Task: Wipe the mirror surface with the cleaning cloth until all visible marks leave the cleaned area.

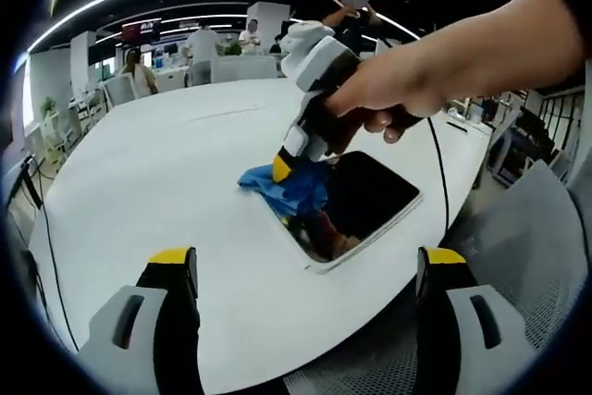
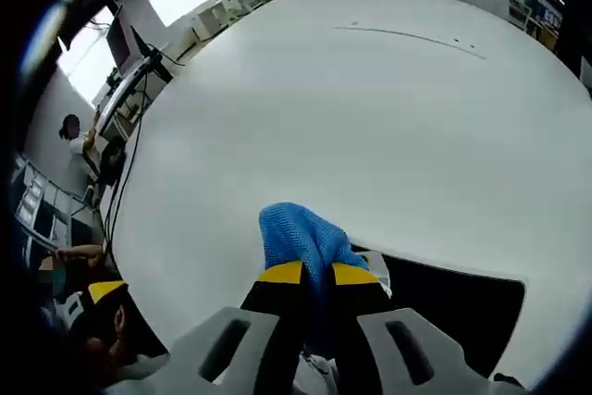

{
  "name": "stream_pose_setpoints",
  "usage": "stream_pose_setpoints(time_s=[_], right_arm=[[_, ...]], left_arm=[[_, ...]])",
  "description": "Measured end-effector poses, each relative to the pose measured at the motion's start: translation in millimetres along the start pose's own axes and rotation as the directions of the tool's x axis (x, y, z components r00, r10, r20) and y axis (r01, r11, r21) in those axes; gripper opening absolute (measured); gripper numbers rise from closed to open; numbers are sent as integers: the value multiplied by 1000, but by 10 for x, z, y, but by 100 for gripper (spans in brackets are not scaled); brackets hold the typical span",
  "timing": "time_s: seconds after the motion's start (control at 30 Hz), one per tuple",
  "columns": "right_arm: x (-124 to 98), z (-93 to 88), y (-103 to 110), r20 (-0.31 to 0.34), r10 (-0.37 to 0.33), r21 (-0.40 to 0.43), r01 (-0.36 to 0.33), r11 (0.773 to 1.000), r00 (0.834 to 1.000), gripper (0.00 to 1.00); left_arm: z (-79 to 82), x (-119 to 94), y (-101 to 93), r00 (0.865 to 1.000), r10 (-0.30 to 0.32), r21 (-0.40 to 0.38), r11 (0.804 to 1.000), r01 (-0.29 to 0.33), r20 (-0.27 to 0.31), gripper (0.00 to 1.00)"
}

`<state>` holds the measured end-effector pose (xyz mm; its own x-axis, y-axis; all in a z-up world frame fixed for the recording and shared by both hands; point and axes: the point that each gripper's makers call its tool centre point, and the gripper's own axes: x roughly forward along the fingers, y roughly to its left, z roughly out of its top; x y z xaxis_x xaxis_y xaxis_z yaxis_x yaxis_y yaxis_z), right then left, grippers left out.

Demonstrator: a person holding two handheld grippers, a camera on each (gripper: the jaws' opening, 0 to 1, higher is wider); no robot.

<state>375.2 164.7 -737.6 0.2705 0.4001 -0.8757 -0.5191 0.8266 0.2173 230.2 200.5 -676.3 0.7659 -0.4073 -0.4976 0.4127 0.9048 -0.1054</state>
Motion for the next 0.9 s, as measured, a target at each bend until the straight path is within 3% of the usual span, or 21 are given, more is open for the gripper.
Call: stream_pose_setpoints(time_s=[0.9], right_arm=[[-139,-78,-289,-1,-37,26,37,999,999,4]], left_arm=[[-8,4,1,1000,-6,-5,1000,6,1,97]])
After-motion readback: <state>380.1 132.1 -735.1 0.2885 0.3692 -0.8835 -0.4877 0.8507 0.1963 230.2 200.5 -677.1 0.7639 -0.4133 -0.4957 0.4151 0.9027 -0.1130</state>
